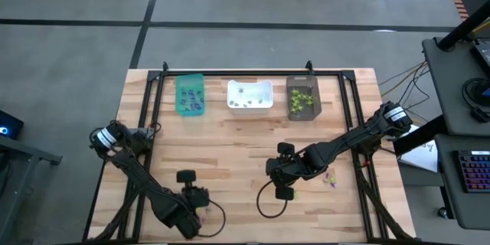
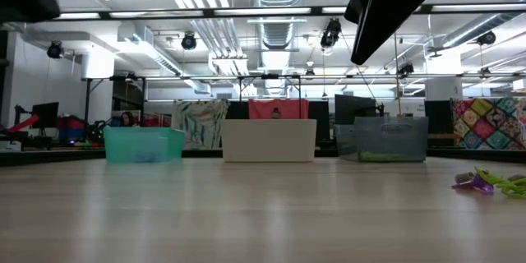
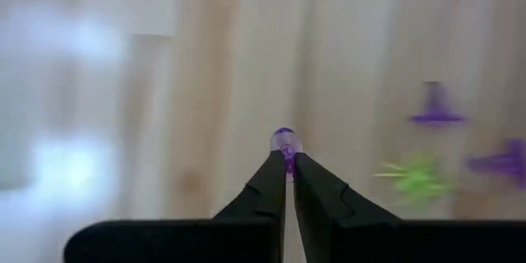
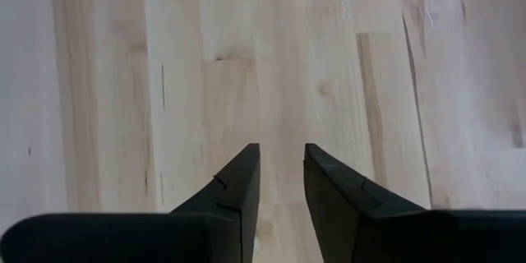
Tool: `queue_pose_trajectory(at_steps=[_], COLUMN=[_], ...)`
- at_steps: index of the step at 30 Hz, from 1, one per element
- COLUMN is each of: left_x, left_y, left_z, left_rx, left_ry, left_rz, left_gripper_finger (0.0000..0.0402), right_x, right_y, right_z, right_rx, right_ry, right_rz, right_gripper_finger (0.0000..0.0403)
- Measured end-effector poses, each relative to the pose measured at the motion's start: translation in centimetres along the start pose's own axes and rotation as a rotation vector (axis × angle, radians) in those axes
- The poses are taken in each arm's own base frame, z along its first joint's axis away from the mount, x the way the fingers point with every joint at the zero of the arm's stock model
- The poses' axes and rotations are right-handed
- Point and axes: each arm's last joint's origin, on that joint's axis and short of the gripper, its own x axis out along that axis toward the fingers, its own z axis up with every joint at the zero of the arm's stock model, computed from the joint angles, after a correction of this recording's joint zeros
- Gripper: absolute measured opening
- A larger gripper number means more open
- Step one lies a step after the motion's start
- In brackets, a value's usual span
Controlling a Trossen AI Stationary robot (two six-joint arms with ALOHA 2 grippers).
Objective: Sort Halloween decoration
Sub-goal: Put the purple witch hat toy into the light blue bin
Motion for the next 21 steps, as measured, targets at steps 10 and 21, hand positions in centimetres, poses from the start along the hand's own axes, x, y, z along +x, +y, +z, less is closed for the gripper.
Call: queue_pose_trajectory(at_steps=[10, 21], left_x=[-2.5, -3.9], left_y=[6.6, 17.0], left_z=[2.7, 4.8], left_rx=[0.037, 0.023], left_ry=[-0.063, -0.064], left_rz=[0.138, 0.218], left_gripper_finger=[0.0, 0.0], right_x=[0.0, 0.0], right_y=[0.0, -0.1], right_z=[-0.1, -0.1], right_rx=[-0.005, -0.013], right_ry=[0.009, 0.014], right_rz=[-0.004, -0.006], right_gripper_finger=[0.0091, 0.0084])
